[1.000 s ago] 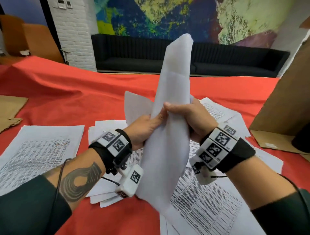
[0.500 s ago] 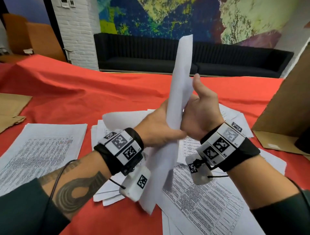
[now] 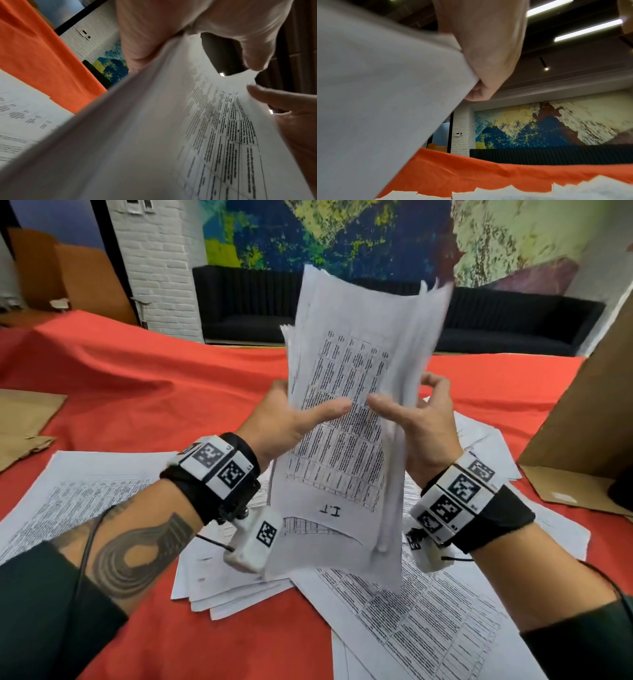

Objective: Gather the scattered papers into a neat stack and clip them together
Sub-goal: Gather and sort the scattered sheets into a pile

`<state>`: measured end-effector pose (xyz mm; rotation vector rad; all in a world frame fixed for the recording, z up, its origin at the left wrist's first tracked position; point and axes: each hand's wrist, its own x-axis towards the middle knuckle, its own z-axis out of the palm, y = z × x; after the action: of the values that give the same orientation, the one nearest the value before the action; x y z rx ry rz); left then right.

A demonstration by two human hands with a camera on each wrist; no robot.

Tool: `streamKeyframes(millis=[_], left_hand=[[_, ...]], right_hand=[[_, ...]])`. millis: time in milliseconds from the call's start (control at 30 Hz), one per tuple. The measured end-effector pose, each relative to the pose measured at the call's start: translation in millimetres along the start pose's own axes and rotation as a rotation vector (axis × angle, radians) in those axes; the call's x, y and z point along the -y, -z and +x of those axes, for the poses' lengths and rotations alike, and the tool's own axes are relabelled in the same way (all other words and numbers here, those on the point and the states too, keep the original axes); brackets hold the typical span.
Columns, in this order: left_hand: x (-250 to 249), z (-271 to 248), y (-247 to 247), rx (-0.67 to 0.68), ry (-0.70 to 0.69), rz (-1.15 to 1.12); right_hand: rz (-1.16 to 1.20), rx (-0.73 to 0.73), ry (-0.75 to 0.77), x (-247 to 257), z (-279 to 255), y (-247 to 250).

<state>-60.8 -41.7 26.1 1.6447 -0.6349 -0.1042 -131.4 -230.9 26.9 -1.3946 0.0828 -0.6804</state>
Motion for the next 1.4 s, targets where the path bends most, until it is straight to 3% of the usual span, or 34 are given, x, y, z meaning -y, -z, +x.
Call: streamKeyframes(millis=[100, 200, 300, 367, 433, 533, 667, 767, 833, 967, 1167, 1267, 1400], left_hand=[[-8.6, 9.0, 0.5, -0.161, -0.049, 0.089], [-21.7, 19.3, 9.0, -0.345, -0.136, 0.021], [-35.5, 20.8, 20.3, -0.323, -0.247, -0.140], [-32.0, 18.5, 23.8, -0.260, -0.271, -0.173], [-15.2, 13.6, 19.6, -0.193, -0.202, -0.127], [19.8, 8.3, 11.5, -0.080, -0.079, -0.069], [15.0, 9.8, 8.8, -0.141, -0.198, 0.037], [-11.7, 10.8, 12.2, -0.244, -0.292, -0.009], [-9.2, 5.4, 12.9, -0.230, -0.251, -0.055], [32.9, -10.7, 8.4, -0.189, -0.056, 0.068], [0.1, -12.0, 5.0, -0.398, -0.164, -0.021], [-15.7, -10.9, 4.3, -0.418, -0.211, -0.053], [12.8, -17.1, -2.7, -0.359, -0.016, -0.107]], right_hand=[[-0.062, 0.085, 0.128, 3.6, 6.5, -2.8], [-0.128, -0.083, 0.299, 19.1, 15.8, -3.7], [-0.055, -0.124, 0.413, 38.2, 31.1, 0.8], [-0.023, -0.061, 0.327, 36.0, 38.1, 6.5], [-0.072, 0.023, 0.166, 20.3, 34.2, 12.7], [-0.239, -0.018, 0.041, -13.2, 21.9, 24.1], [-0.240, -0.140, 0.126, -4.8, 20.8, 24.7], [-0.074, -0.090, 0.177, 19.0, 23.7, 22.9], [-0.091, -0.027, 0.112, 12.9, 20.1, 20.7], [-0.300, -0.027, 0.006, -29.3, -5.6, 20.5], [-0.304, -0.136, 0.366, 4.3, -9.4, 2.7], [-0.257, -0.140, 0.519, 18.0, -11.1, -6.1], [-0.315, -0.052, 0.248, -13.9, -24.2, -5.2]])
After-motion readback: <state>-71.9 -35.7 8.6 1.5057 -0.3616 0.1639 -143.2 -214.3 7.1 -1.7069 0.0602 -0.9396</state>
